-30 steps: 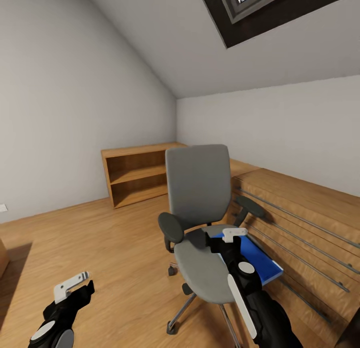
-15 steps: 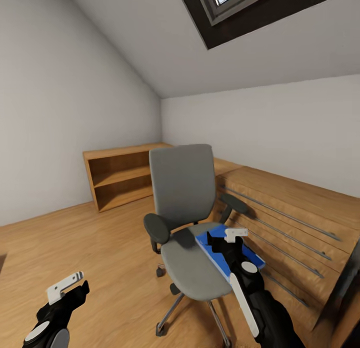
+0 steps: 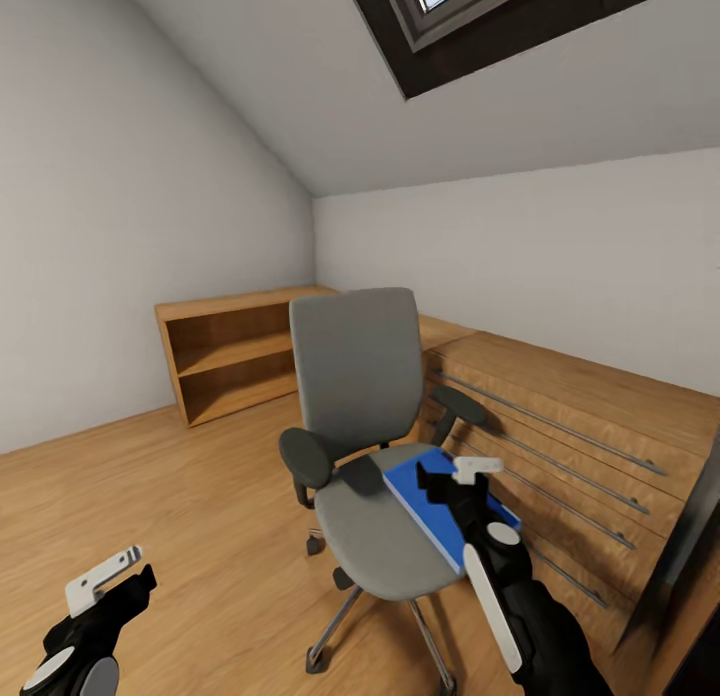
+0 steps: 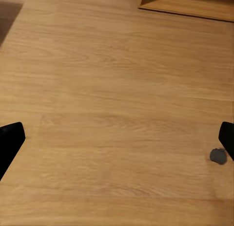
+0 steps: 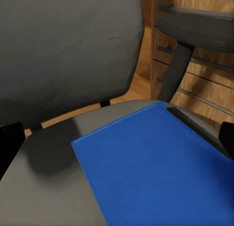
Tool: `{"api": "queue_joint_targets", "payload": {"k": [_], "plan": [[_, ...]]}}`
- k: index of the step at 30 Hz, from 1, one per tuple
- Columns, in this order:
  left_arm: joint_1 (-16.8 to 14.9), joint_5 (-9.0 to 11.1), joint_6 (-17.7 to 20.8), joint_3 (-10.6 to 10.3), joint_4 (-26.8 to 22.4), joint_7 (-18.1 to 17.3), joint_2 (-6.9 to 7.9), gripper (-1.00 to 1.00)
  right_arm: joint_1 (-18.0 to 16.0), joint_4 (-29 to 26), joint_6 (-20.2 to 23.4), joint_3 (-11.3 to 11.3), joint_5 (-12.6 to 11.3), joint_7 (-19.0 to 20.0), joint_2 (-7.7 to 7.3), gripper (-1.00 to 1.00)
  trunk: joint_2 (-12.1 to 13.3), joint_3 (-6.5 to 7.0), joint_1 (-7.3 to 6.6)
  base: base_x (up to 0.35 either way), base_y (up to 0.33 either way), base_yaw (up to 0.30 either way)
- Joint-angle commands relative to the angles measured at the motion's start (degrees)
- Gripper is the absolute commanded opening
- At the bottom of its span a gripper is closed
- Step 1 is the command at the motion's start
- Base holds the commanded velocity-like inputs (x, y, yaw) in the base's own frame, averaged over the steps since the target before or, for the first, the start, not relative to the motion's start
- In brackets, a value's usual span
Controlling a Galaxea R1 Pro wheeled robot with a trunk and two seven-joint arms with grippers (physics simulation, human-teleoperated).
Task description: In the bedroom, organize the workspace by keeping the computer under the desk, ensuring the monitor is on the desk, placing the keyboard on the desk next to the monitor, placing the mouse on the desk next to the keyboard, moving the folder from the swivel chair onto the desk next to the mouse, stacking the notebook on top of the folder with the pen on top of the notebook, and positioning the swivel chair next to the desk.
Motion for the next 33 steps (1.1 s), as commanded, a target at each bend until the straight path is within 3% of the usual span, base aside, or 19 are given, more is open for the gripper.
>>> {"api": "queue_joint_targets", "payload": {"k": [1, 9, 10, 13, 14, 18, 21, 28, 33], "plan": [[0.00, 0.53, 0.14, 0.20, -0.11, 0.37, 0.00, 1.00, -0.04, -0.38, 0.22, -0.15, -0.62, -0.53, -0.01, 1.00, -0.02, -0.05, -0.01, 0.000, 0.000, -0.002], [0.00, 0.59, 0.21, 0.49, -0.04, 0.37, -0.16, 1.00, -0.04, -1.74, 0.34, -3.28, -1.18, -0.56, -0.03, 1.00, -0.02, -0.05, -0.01, 0.000, 0.000, 0.000], [0.00, 0.59, 0.22, 0.45, -0.02, 0.37, -0.13, 1.00, -0.04, -1.92, 0.55, -7.03, -4.33, -0.46, -0.25, 1.00, -0.02, -0.04, -0.01, 0.000, 0.000, -0.057], [0.00, 0.59, 0.22, 0.44, -0.02, 0.37, -0.11, 1.00, -0.04, -2.01, 0.66, -10.37, -6.86, -0.33, -0.40, 1.00, -0.02, 0.02, -0.01, 0.000, 0.000, -0.139], [0.00, 0.59, 0.22, 0.43, -0.02, 0.37, -0.11, 1.00, -0.04, -2.06, 0.78, -14.91, -11.26, -0.23, -0.58, 1.00, -0.02, 0.03, -0.01, 0.000, 0.000, -0.233], [0.00, 0.59, 0.22, 0.43, -0.02, 0.37, -0.10, 1.00, -0.04, -2.94, 0.92, -18.97, -14.65, -0.21, -0.61, 1.00, -0.02, 0.04, -0.01, 0.000, 0.000, -0.085], [0.00, 0.59, 0.22, 0.43, -0.02, 0.37, -0.10, 1.00, -0.04, -3.12, 1.20, -20.48, -15.45, -0.21, -0.56, 1.00, -0.02, 0.04, -0.01, 0.000, 0.000, -0.010], [0.00, 0.59, 0.22, 0.43, -0.02, 0.37, -0.10, 1.00, -0.04, -3.20, 1.40, -21.60, -18.07, -0.27, -0.67, 1.00, -0.02, 0.04, -0.01, 0.000, 0.000, -0.013], [0.00, 0.58, 0.22, 0.43, -0.02, 0.37, -0.13, 1.00, -0.04, -3.03, 1.43, -23.75, -19.75, -0.18, -0.69, 1.00, -0.02, 0.09, -0.01, 0.000, 0.000, -0.194]]}}
